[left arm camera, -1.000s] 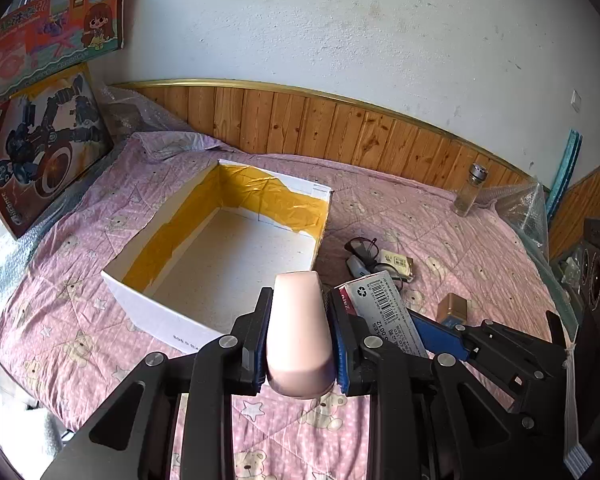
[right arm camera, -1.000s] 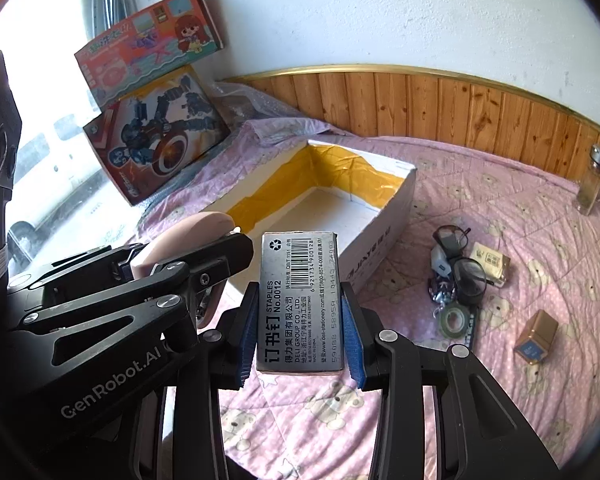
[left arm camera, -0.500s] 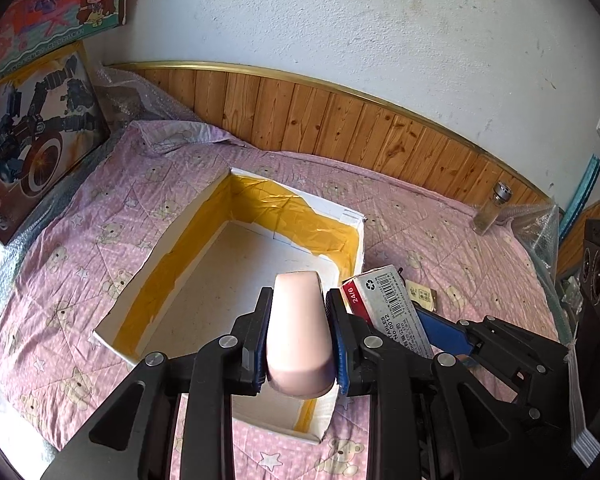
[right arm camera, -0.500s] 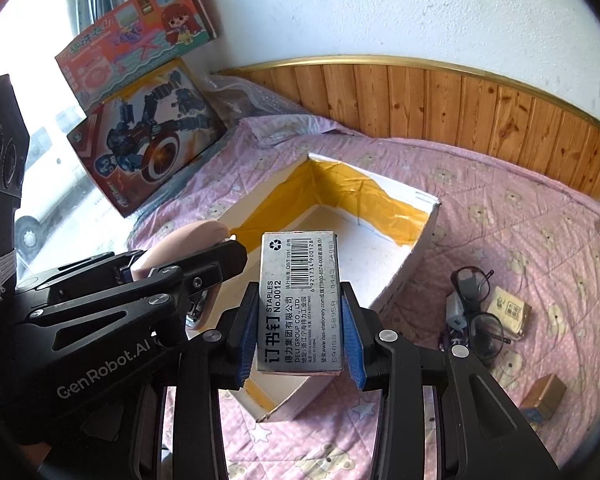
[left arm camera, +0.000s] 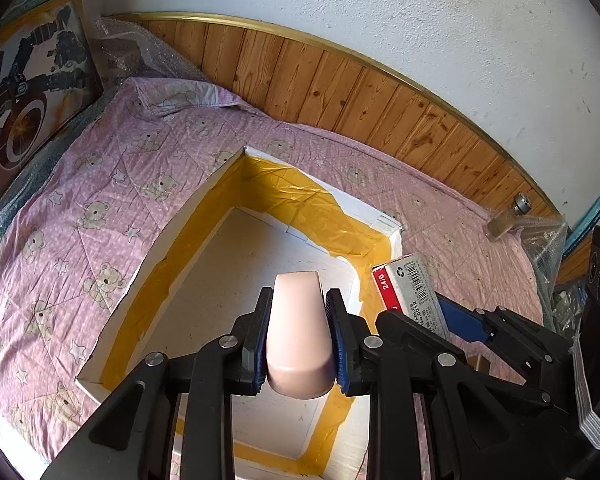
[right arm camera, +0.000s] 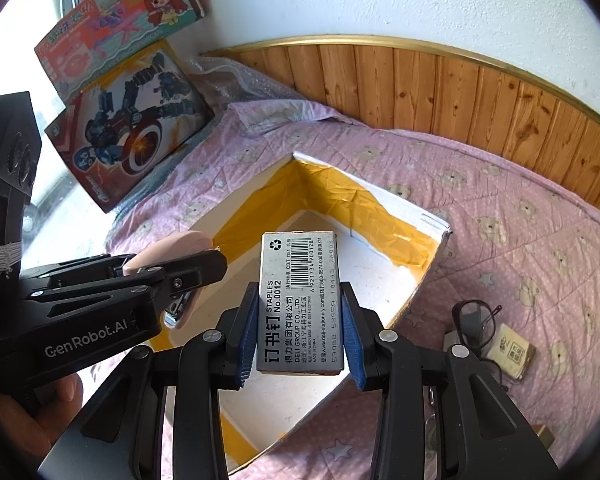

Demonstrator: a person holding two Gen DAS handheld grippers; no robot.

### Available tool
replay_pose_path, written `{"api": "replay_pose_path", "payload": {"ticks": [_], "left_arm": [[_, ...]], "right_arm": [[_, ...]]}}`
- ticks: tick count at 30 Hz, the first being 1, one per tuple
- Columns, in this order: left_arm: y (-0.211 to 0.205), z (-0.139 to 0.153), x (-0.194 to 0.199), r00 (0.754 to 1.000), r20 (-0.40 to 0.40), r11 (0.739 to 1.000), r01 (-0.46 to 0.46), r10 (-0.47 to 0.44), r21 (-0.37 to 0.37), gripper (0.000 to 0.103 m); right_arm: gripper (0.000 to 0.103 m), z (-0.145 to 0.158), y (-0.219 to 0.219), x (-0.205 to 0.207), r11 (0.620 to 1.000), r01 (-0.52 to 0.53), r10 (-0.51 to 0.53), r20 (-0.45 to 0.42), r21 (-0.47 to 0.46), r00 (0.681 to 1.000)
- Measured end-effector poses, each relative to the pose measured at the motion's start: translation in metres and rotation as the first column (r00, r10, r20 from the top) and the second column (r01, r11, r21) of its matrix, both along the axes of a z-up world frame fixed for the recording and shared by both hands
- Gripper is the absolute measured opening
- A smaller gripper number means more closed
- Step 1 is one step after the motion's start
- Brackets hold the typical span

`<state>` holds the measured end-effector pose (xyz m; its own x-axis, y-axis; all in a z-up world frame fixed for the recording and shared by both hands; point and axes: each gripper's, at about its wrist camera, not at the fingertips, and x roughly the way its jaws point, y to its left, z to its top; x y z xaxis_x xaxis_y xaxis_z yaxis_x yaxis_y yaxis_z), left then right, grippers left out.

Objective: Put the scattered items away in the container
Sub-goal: 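Carry the stapler and staple box with both tools over the white box, then open both tools to drop the stapler and staple box inside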

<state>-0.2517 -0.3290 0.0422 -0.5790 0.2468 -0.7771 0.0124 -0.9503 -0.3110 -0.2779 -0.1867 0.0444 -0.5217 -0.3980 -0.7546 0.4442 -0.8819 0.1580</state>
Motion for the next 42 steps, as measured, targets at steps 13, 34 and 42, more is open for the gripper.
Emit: {"api": "replay_pose_path", "payload": {"ticks": [13,34,42], "left_arm": [[0.000,-0.045,-0.044,0.992,0.129,0.994,0.024,-0.010,-0.109,0.027],[0.010,-0.098,-0.104,0.948,0.317,0.988,0.069,-0.023,-0.136,0.027],[0.000,-0.113,-0.124,0.935,0.355,0.992,0.041,0.004,-0.119,0.027]], "right_arm": [[0.039,-0.024,-0.005,-0.054,0.999,-0.051,0.050,0.087,0.000,0.995],[0.039,-0.071,-0.022,-0.101,0.975,-0.162,0.130,0.199,0.153,0.971],[0.040,-0.079,-0.027,-0.111,0.965,-0.183,0.144,0.205,0.186,0.968]]}}
